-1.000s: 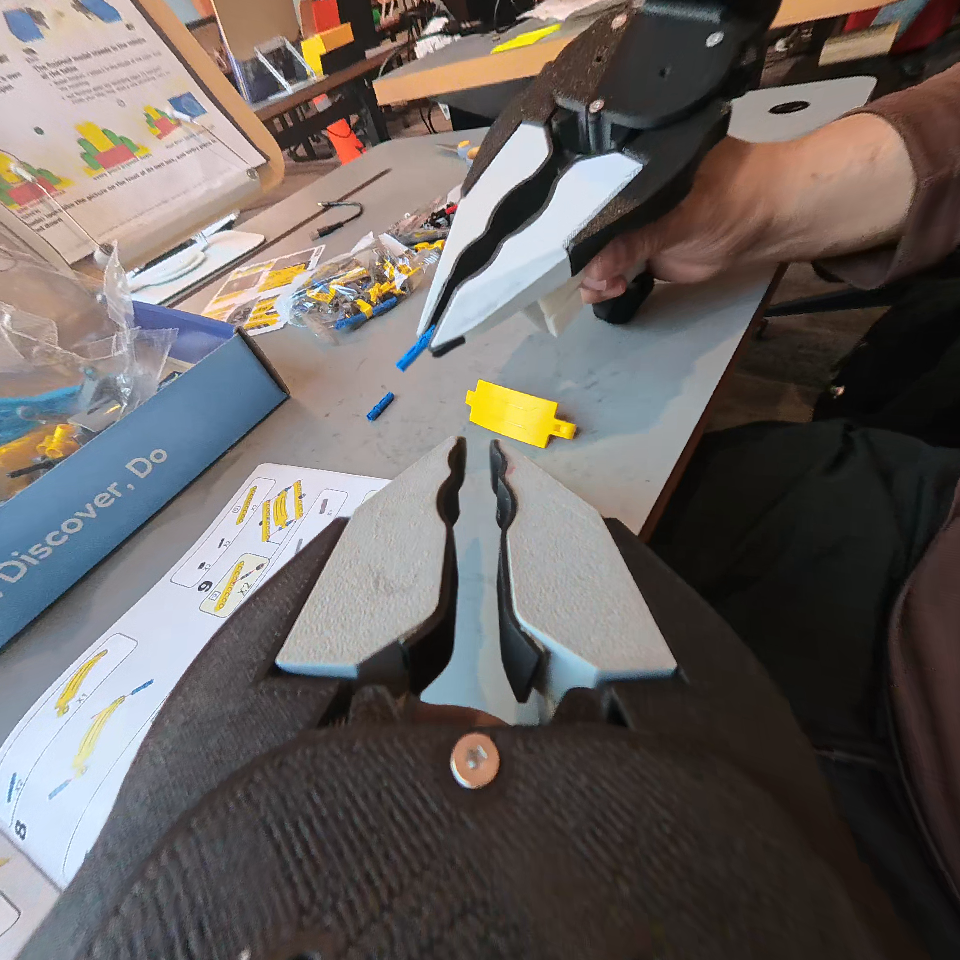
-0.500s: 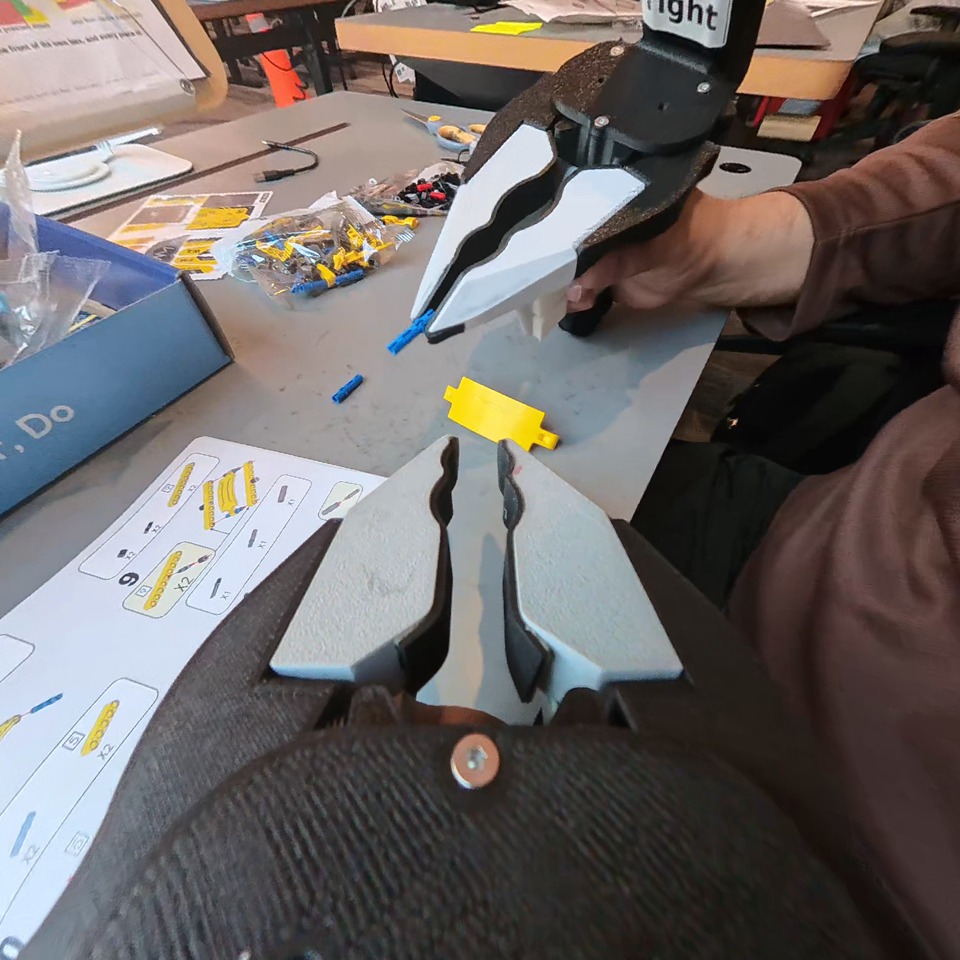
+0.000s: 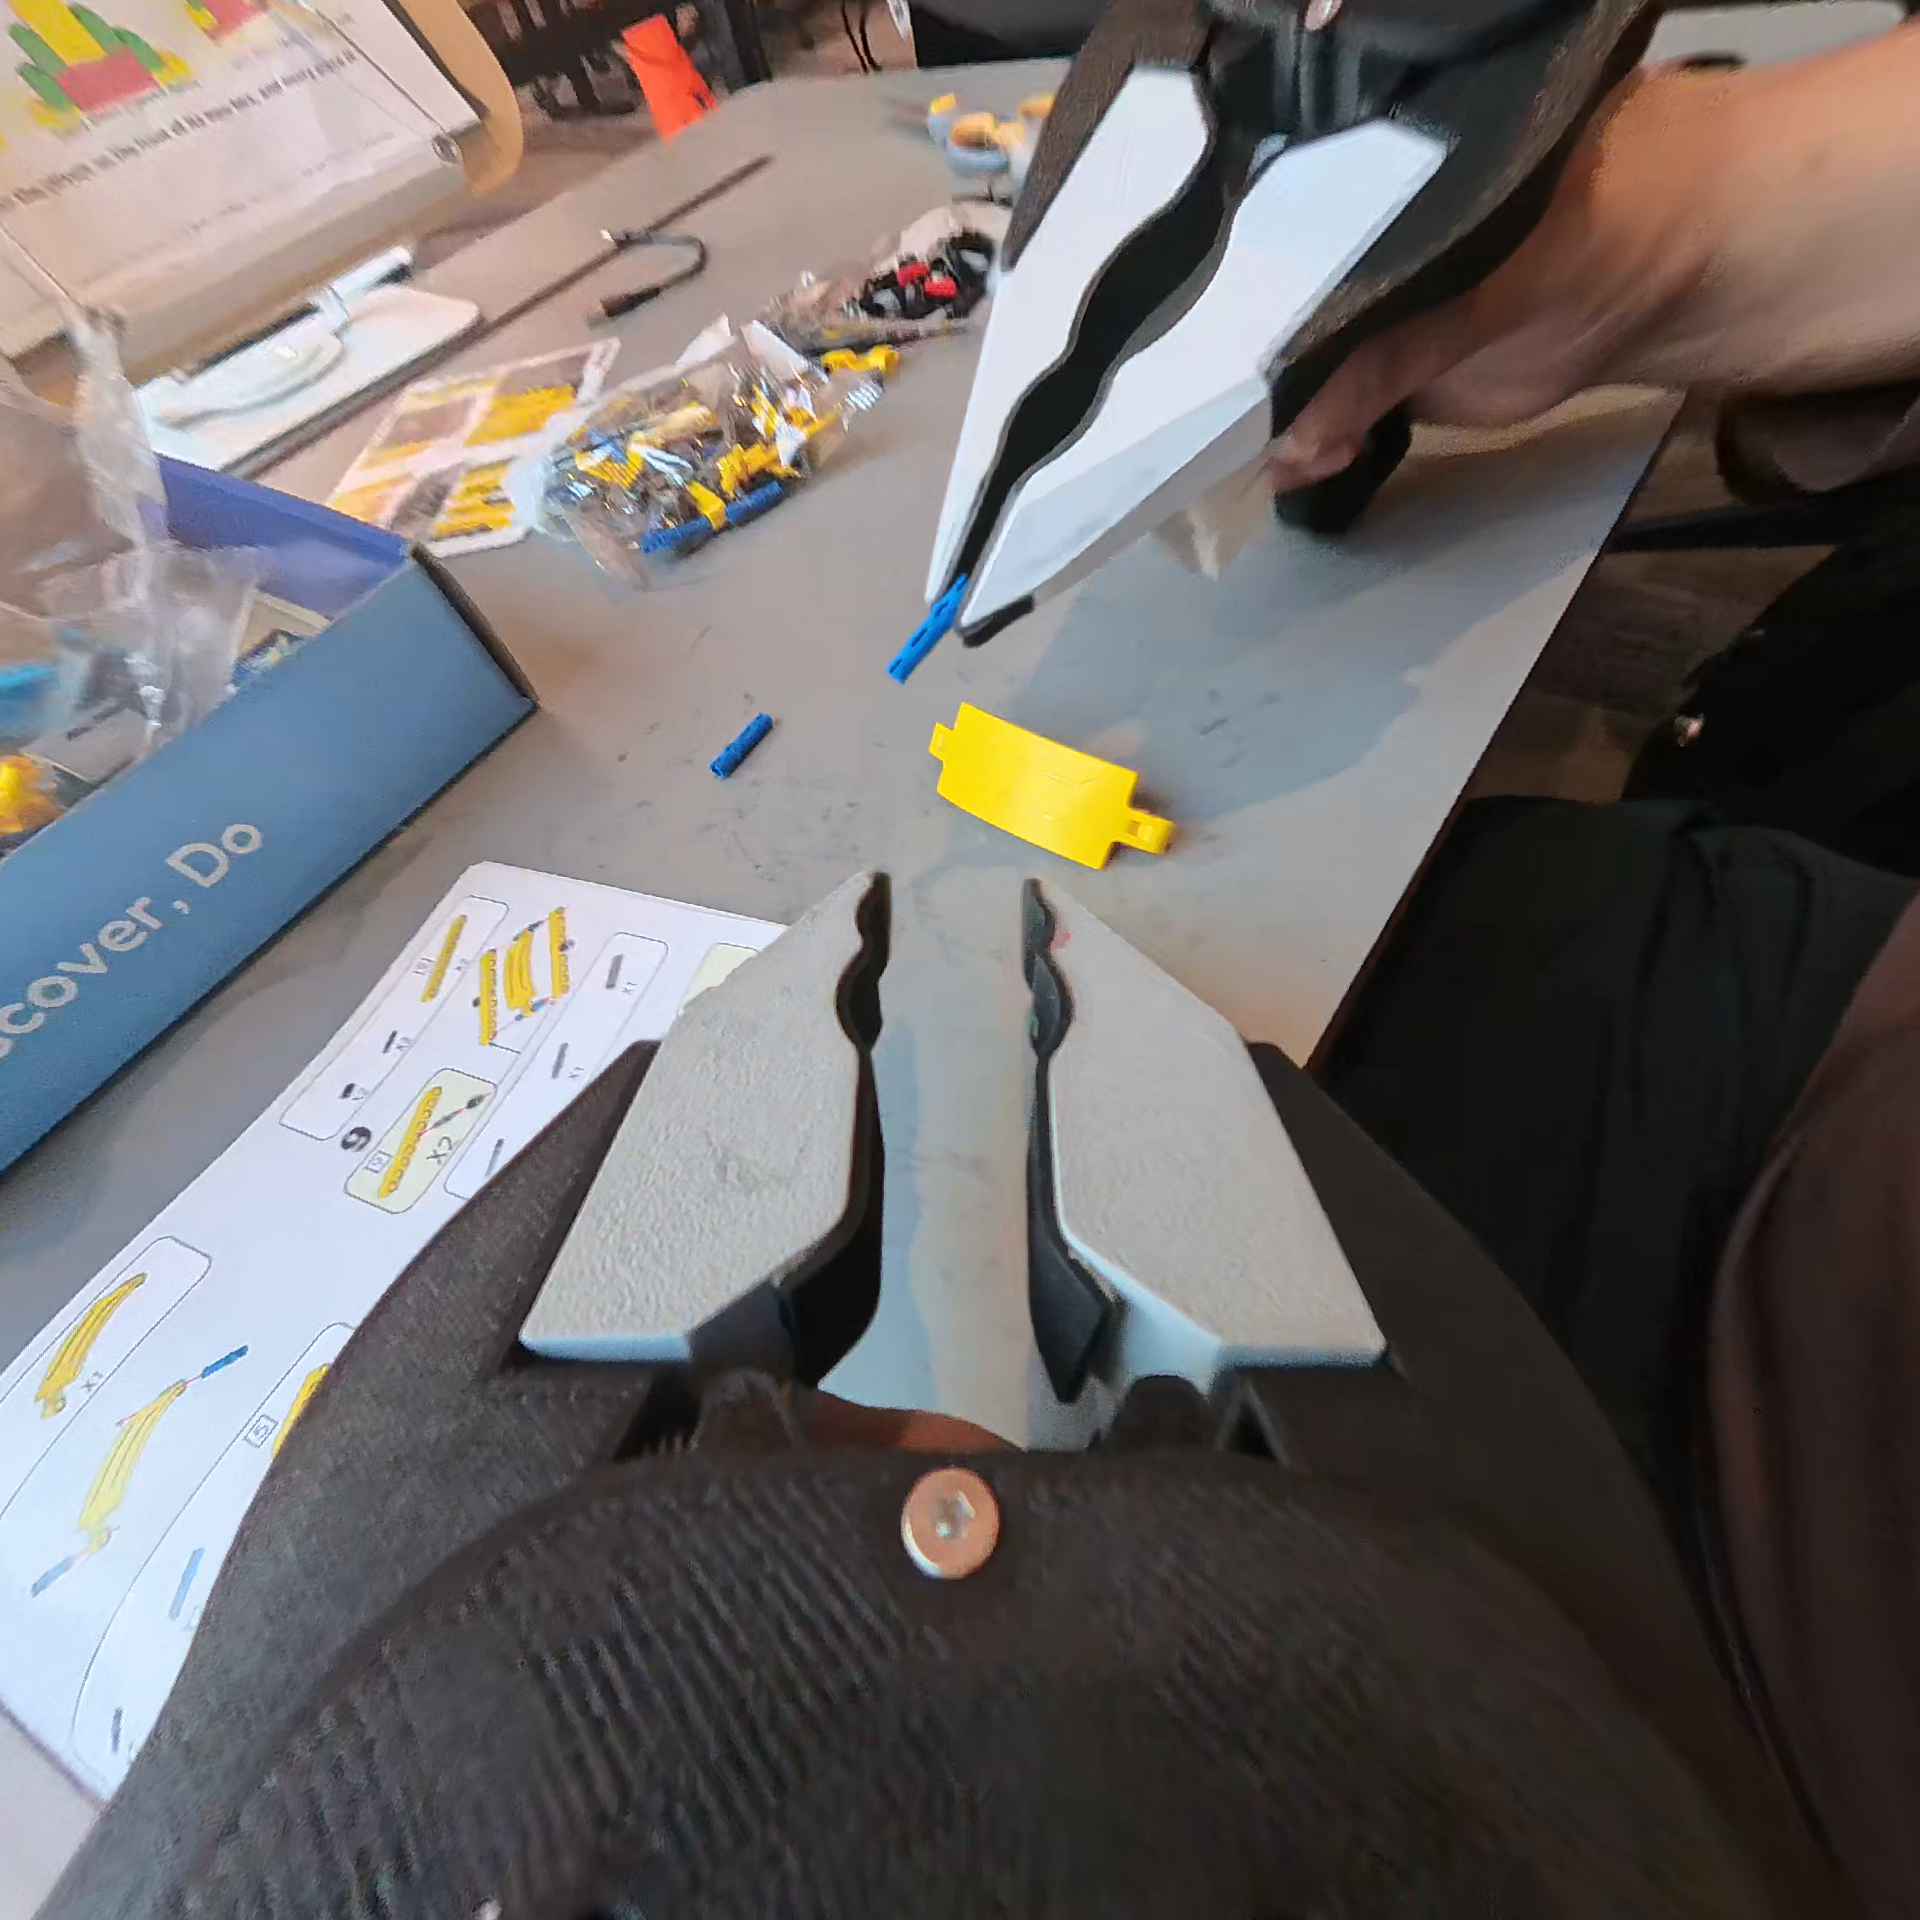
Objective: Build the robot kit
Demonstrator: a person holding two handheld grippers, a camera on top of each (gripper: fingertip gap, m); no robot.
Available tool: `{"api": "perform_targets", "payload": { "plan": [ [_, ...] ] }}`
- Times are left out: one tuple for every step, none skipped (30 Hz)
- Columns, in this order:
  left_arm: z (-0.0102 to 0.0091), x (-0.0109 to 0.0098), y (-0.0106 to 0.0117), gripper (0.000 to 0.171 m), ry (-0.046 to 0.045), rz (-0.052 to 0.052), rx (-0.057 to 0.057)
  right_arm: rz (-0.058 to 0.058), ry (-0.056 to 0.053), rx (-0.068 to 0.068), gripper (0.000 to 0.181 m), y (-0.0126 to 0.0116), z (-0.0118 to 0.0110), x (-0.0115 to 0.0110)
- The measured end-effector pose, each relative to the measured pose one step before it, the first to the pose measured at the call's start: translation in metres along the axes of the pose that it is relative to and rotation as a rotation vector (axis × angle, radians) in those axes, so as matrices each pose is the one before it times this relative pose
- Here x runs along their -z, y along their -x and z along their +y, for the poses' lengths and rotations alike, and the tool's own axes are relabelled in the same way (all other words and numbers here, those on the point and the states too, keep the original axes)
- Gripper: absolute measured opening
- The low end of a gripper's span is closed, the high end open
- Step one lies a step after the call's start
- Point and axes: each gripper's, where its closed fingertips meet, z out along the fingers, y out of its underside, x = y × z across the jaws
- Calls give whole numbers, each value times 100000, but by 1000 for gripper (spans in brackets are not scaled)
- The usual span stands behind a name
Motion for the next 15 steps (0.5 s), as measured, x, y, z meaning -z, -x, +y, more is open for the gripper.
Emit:
{"api": "perform_targets", "payload": {
  "plan": [
    [167,-228,-152,25,2029,1223,293,1759,1518,325,4,-51,157,296],
    [48,-209,-159,27,1188,1169,611,1938,1295,677,4,-27,108,265],
    [-51,-207,-204,28,635,1297,759,605,1935,-63,4,151,207,174],
    [-60,-210,-284,30,569,1655,483,220,1756,-543,4,219,236,105],
    [24,-236,-219,32,1165,1072,139,294,1019,-322,4,245,208,77],
    [131,-269,-144,35,1937,481,-163,221,1632,-307,4,265,337,33],
    [205,-286,-102,38,2452,165,-330,656,2049,-208,4,183,424,7],
    [202,-305,-94,41,2566,92,-225,880,1556,59,4,153,368,2],
    [159,-302,-84,45,2337,15,60,331,871,69,4,210,263,-6],
    [0,-294,-106,52,1342,-52,286,-375,506,-75,4,272,165,-44],
    [-157,-229,-215,53,212,467,8,-343,299,114,4,213,99,-92],
    [-194,-199,-328,49,-197,1124,-423,-226,210,259,4,147,58,-137],
    [-168,-204,-329,49,-27,1173,-449,-458,385,160,4,128,57,-179],
    [-55,-215,-231,50,632,871,-143,-243,793,354,4,84,56,-147],
    [74,-208,-161,49,1416,703,-15,-293,174,324,4,110,-35,-96]
  ]
}}
